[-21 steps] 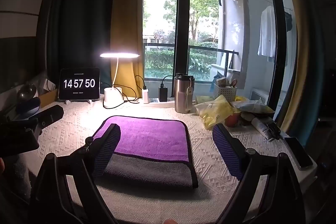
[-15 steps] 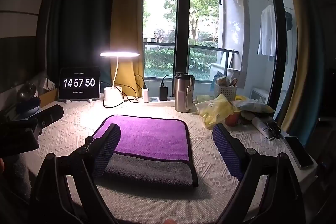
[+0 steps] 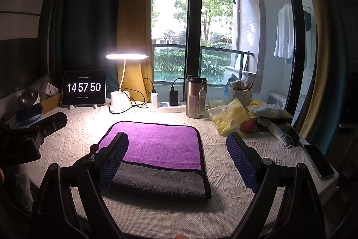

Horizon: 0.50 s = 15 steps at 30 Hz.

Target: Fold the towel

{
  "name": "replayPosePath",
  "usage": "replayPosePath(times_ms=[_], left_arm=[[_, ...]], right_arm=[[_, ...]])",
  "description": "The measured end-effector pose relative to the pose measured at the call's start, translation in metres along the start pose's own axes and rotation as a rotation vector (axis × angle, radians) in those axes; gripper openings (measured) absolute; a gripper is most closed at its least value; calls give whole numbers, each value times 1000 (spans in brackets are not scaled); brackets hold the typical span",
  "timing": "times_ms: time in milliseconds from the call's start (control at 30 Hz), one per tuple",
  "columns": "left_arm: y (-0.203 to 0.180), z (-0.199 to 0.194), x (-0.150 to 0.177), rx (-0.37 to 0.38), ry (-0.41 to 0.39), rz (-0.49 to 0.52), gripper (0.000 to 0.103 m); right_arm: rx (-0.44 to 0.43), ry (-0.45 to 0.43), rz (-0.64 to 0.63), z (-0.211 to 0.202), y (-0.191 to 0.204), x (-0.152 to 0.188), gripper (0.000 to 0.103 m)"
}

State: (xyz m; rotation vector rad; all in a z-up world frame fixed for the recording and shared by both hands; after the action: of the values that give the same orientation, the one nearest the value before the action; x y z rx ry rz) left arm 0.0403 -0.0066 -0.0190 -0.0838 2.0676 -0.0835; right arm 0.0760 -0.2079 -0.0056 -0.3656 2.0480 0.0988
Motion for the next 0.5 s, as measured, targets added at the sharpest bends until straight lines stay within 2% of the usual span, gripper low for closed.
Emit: replayPosePath(times_ms=[167, 433, 500], left_arm=[[1, 10, -5, -8, 26, -2, 103], [7, 37, 7, -11, 125, -19, 103], [6, 45, 7, -3, 112, -21, 103]], right_arm=[[-2, 11, 6, 4, -3, 5, 92], [5, 69, 27, 23, -12, 7, 92], [3, 87, 33, 29, -13, 9, 92]])
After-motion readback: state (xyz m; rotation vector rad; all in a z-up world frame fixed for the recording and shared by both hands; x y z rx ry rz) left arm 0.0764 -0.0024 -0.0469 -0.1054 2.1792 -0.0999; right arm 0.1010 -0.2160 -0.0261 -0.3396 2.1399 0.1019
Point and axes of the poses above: each gripper's, at about its wrist camera, not at the fingertips, and z roughly the way its jaws point, y to its left, x to its underside, the point moved 5 cm from there along z, roughly the way its jaws point, and after that the axes turned 13 degrees about y, right-handed, at the moved point
